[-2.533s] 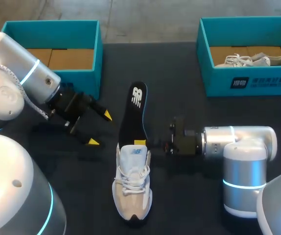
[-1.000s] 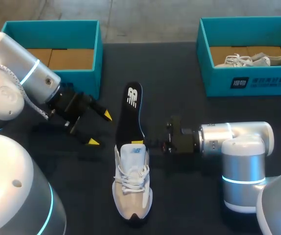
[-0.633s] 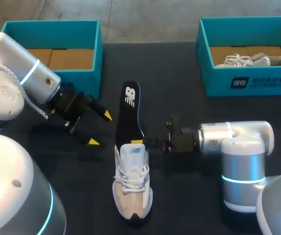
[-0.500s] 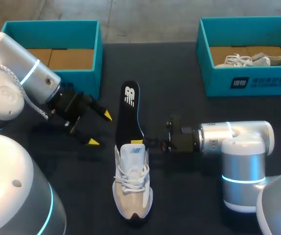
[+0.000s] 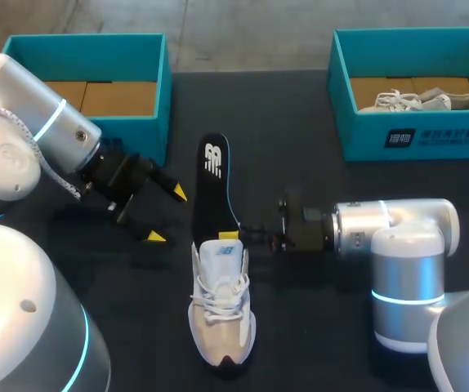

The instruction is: Take the shoe out of the shoebox, open the shoe tongue, remove and reinsert the insole, then place the shoe into the shoebox

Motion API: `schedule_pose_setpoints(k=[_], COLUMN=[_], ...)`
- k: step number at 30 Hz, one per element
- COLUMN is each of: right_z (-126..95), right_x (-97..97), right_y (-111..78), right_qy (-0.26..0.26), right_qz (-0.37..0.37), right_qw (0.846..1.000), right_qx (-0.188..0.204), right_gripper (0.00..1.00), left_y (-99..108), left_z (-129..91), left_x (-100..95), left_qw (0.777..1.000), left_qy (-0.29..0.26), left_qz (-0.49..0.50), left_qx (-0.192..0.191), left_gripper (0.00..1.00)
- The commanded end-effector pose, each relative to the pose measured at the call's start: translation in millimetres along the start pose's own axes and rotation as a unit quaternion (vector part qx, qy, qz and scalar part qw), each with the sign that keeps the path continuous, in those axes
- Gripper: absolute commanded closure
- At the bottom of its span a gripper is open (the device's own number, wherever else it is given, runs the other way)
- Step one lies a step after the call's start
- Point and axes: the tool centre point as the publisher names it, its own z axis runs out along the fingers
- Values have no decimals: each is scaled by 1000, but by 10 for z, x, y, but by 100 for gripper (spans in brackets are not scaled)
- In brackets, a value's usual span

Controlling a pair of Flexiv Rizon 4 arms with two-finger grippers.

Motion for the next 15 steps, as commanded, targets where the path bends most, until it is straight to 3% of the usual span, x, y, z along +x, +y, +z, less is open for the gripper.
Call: schedule_pose_setpoints(k=[1,15], right_z=[0,47], right_x=[11,-4], right_y=[37,161], right_qy=[-3,3], right_qz=[-2,-19], right_qw=[1000,1000], right_qx=[4,11], right_gripper=[73,73], left_y=[-5,-5], left_z=[-7,-7], left_x=[5,5], left_qw=[1000,1000], left_qy=[1,1], left_qz=[0,0], left_qx=[-2,-2], left_gripper=[0,0])
